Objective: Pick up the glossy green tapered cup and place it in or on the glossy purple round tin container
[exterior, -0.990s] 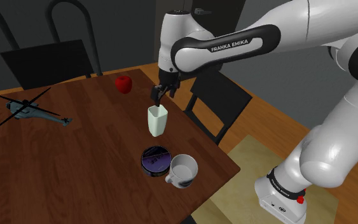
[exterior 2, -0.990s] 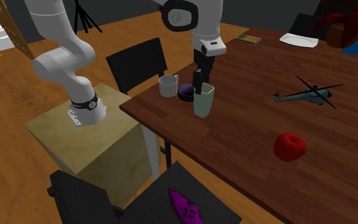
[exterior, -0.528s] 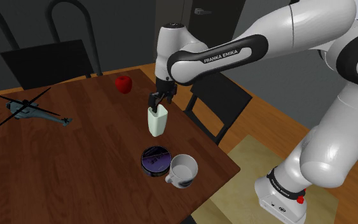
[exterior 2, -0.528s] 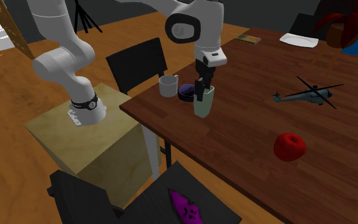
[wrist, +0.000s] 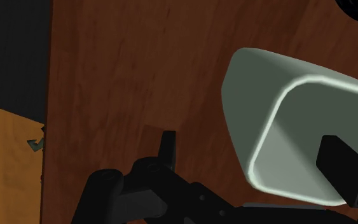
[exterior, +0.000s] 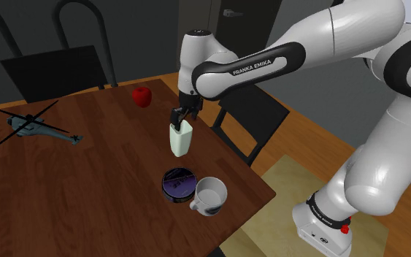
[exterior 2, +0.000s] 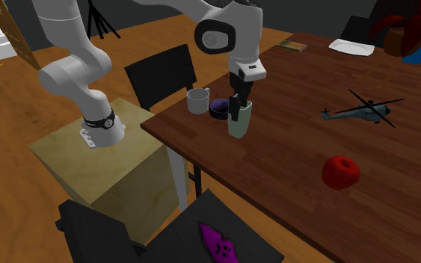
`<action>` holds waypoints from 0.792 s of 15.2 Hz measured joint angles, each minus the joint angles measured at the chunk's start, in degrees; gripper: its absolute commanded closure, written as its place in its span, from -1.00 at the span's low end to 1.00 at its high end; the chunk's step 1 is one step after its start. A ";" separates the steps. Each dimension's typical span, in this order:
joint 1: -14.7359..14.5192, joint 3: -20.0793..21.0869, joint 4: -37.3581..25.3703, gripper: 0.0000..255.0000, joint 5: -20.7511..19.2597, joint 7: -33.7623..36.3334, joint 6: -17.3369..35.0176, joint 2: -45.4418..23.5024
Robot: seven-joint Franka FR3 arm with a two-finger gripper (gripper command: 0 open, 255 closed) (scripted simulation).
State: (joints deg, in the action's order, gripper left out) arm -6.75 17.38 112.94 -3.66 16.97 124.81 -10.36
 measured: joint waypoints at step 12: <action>0.02 0.06 -0.40 1.00 0.21 -0.09 -0.89 0.51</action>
State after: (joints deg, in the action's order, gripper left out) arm -6.73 17.44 112.55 -3.45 16.88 123.92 -9.85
